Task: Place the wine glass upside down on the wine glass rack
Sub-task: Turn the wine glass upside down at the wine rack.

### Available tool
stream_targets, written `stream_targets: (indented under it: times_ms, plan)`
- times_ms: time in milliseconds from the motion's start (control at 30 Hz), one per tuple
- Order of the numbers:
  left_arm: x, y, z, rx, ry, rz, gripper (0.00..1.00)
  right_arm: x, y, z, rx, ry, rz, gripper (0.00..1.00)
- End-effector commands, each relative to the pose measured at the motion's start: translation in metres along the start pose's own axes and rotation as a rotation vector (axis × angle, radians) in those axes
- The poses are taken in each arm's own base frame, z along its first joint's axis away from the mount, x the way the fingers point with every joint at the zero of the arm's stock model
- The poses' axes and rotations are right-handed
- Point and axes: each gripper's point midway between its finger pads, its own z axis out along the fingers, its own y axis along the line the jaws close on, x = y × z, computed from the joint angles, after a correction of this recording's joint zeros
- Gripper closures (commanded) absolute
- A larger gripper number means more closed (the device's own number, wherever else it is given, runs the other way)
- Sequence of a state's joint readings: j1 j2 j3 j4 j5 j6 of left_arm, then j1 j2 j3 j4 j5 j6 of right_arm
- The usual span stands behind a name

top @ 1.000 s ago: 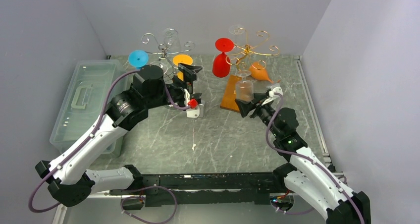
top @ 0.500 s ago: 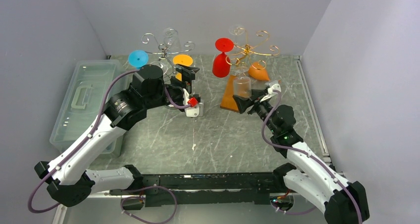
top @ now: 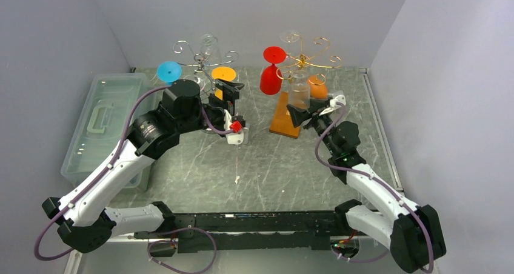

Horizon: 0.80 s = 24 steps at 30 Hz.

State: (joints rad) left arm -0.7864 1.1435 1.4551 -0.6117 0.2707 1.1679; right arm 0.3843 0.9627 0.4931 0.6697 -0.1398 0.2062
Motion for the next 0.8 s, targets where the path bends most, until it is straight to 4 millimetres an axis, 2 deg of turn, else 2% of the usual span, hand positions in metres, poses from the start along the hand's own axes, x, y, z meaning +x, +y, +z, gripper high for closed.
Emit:
stream_targets:
  times_ms: [0,233,767]
  plan:
    - [-0.003,0.006,-0.003,-0.021,-0.006,0.036,0.01,-0.077,0.01,0.015,-0.051,-0.244,-0.021,0.4]
    - [-0.002,0.005,0.001,-0.017,-0.005,0.038,0.01,-0.073,0.006,0.028,-0.064,-0.246,-0.008,0.4]
    - [0.001,0.005,0.001,-0.023,0.005,0.044,0.01,-0.049,0.002,0.057,-0.089,-0.204,0.023,0.41]
